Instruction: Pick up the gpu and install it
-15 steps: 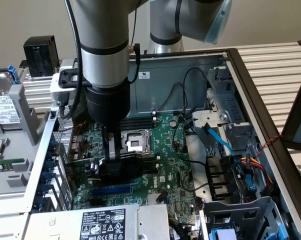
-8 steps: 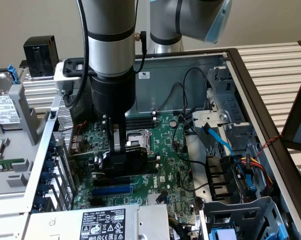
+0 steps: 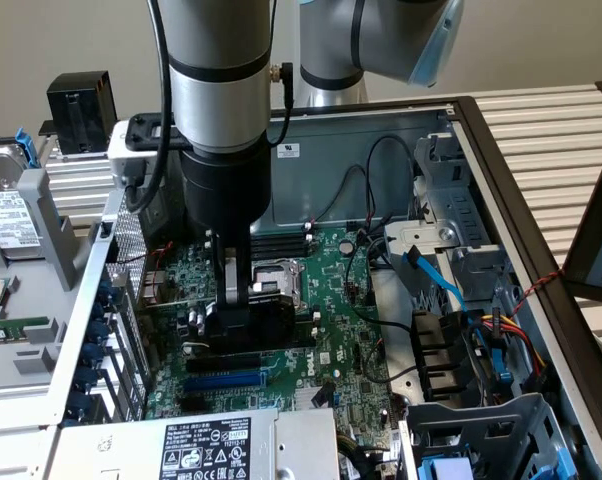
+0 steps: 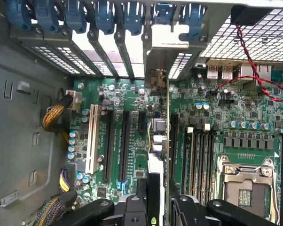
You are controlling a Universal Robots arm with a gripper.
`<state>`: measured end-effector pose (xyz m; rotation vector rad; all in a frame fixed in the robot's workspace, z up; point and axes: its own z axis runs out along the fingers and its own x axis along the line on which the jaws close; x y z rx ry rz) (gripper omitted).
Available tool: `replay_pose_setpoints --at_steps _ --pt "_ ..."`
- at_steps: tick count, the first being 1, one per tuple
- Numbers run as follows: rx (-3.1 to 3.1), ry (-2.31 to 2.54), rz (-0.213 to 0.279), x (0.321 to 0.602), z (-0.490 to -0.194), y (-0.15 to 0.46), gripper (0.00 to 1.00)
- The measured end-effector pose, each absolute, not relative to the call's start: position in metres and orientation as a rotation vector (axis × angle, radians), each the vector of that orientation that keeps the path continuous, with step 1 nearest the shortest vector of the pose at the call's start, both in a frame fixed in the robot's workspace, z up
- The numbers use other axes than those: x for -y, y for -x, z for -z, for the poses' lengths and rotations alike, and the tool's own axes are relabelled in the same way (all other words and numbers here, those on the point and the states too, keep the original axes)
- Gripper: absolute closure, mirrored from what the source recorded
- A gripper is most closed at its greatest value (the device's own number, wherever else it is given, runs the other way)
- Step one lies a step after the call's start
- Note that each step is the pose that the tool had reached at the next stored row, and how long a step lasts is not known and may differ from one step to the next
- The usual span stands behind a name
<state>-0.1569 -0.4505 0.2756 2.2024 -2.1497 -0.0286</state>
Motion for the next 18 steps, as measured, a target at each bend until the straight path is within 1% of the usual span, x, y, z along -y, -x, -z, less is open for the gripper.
replay_pose_setpoints --at_steps 18 --pt "2.158 -2.194 0.029 0.4492 -0.2695 0.1628 0.73"
